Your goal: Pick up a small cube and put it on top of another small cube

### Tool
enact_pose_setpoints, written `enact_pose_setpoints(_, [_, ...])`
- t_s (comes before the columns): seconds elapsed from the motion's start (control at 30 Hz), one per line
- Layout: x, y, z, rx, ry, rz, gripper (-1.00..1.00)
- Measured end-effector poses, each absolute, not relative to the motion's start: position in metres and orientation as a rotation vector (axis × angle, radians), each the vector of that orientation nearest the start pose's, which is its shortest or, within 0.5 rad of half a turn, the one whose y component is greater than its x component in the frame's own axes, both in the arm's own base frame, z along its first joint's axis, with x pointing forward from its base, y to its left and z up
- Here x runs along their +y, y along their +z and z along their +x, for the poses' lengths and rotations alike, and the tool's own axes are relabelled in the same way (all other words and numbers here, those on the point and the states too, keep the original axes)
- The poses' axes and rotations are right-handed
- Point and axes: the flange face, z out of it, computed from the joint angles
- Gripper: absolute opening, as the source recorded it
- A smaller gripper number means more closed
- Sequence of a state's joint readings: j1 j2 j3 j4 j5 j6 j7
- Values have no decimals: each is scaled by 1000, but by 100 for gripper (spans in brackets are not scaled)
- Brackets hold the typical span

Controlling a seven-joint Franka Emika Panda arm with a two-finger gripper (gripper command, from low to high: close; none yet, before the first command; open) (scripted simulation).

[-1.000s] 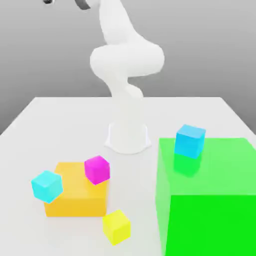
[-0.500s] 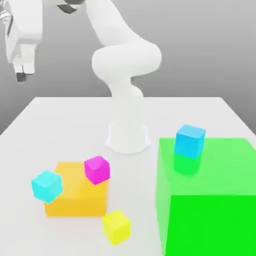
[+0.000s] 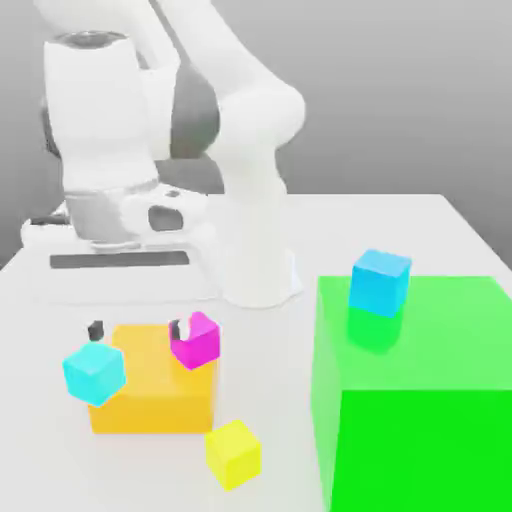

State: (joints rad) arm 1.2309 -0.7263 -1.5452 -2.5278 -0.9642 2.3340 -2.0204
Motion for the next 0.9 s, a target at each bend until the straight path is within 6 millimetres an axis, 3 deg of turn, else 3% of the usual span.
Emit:
enact_pose_setpoints(0.23, [-37,199,433,3109,14,394,0])
enact_pose_setpoints(0.37, [-30,144,433,3123,3,327,0])
enact_pose_setpoints(0.4, [-29,135,432,3124,2,323,-100])
enact_pose_setpoints(0.63, [-29,135,432,3122,-4,321,-100])
enact_pose_setpoints(0.77, [-29,185,432,3120,-3,323,-100])
enact_pose_setpoints(0.9, [-64,242,420,3026,45,608,-100])
